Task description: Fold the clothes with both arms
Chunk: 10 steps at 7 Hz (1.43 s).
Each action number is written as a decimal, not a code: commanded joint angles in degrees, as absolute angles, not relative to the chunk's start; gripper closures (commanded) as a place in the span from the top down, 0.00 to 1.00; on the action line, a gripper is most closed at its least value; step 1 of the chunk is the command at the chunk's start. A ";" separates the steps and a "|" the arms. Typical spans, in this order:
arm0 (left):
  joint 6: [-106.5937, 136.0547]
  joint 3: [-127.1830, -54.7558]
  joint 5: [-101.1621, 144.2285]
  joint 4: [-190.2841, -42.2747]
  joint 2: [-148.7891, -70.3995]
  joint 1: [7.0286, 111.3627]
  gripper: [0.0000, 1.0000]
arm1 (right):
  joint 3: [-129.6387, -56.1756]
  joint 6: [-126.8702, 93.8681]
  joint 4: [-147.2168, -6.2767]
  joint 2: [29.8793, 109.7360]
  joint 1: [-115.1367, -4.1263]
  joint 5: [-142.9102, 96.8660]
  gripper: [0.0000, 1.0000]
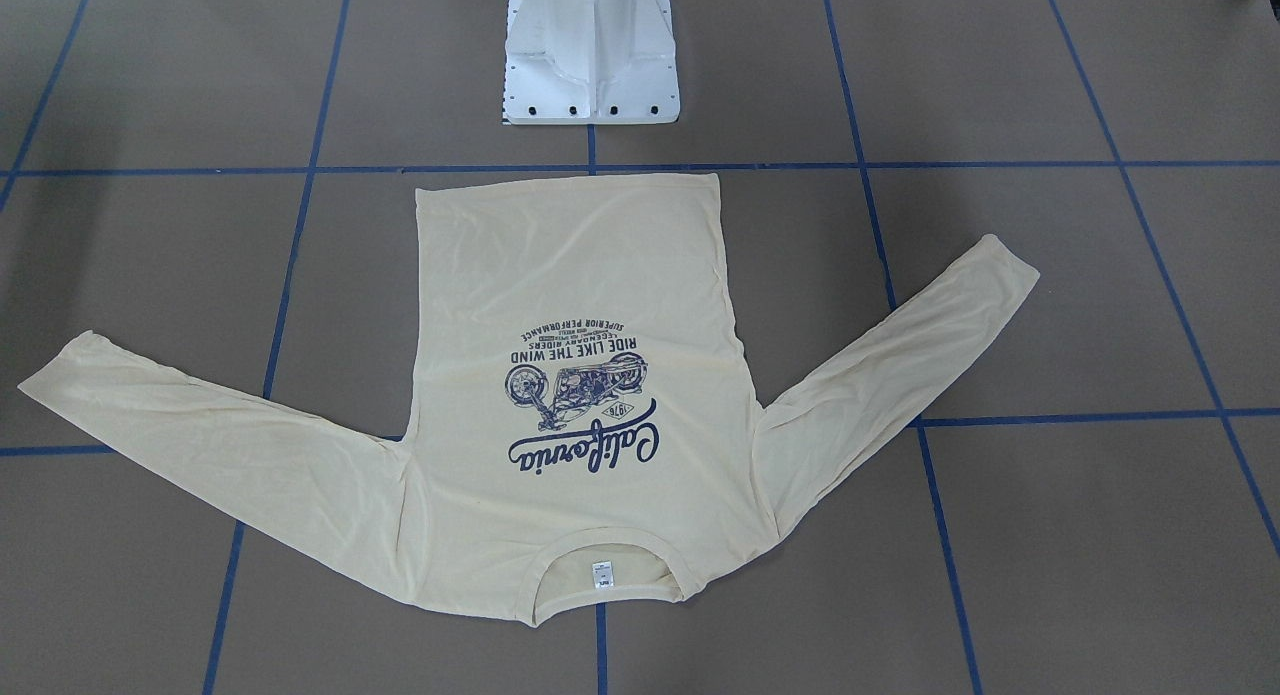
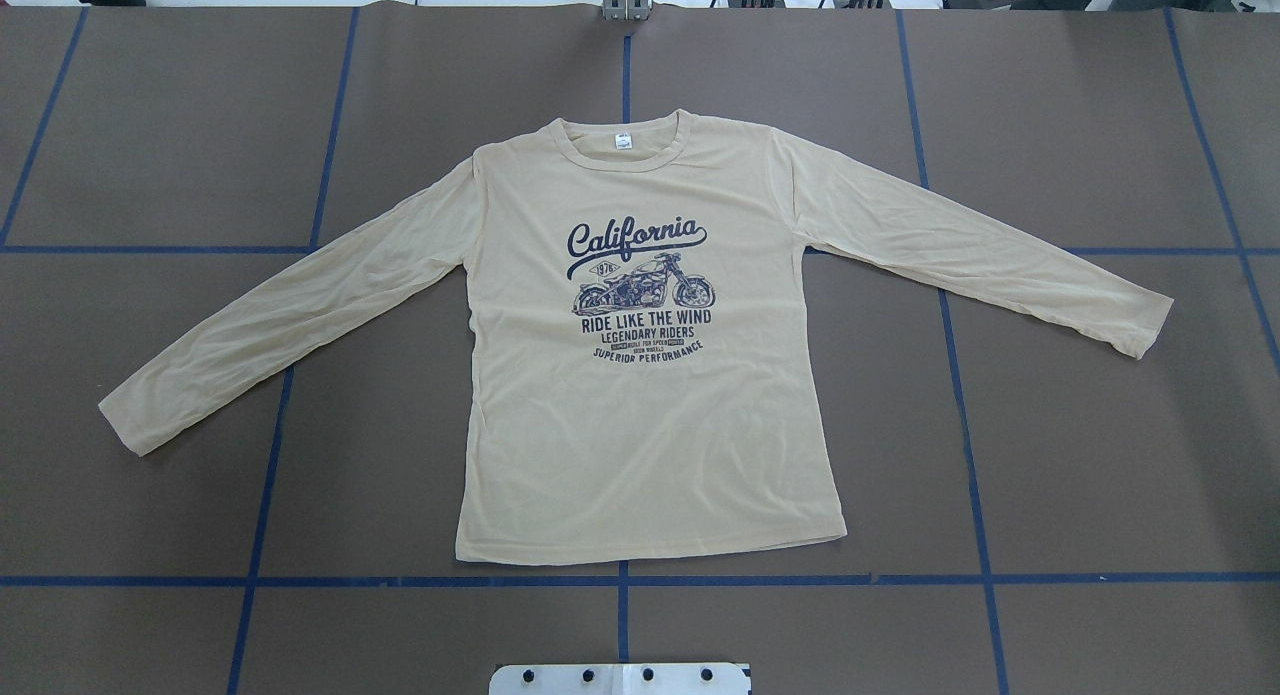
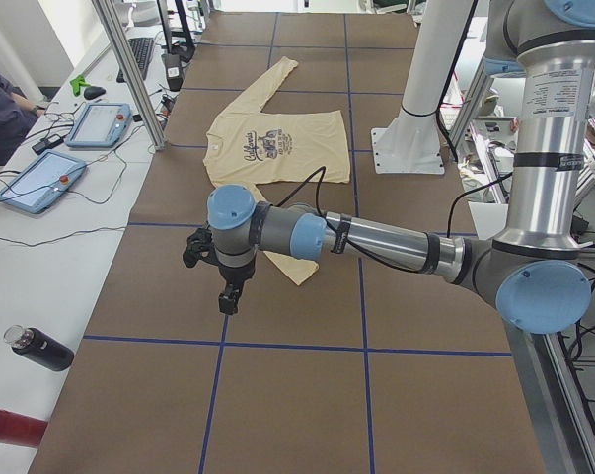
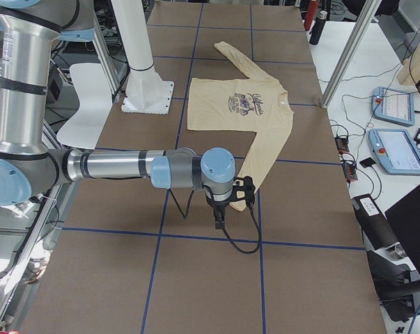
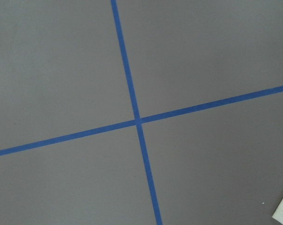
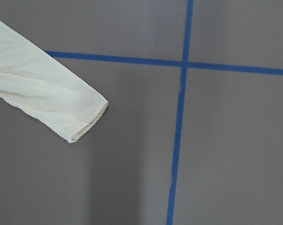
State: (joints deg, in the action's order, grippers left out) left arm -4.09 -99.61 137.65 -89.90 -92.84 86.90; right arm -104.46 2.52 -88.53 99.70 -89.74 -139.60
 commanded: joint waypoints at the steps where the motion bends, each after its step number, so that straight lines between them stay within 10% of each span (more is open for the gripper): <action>1: -3.61 -99.84 140.71 -90.00 -94.39 86.84 1.00 | -100.57 2.55 -84.64 98.35 -89.30 -144.63 1.00; 6: -3.25 -88.25 140.19 -108.46 -95.45 86.66 1.00 | -77.46 -3.03 -58.03 92.83 -82.46 -142.32 1.00; 10: -3.25 -88.42 140.62 -108.54 -95.10 86.75 1.00 | -78.49 -21.92 -57.74 87.03 -70.96 -139.57 1.00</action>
State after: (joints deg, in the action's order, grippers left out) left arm -3.25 -88.31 140.51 -108.53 -95.15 86.74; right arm -78.33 -15.32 -57.86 89.22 -74.78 -139.62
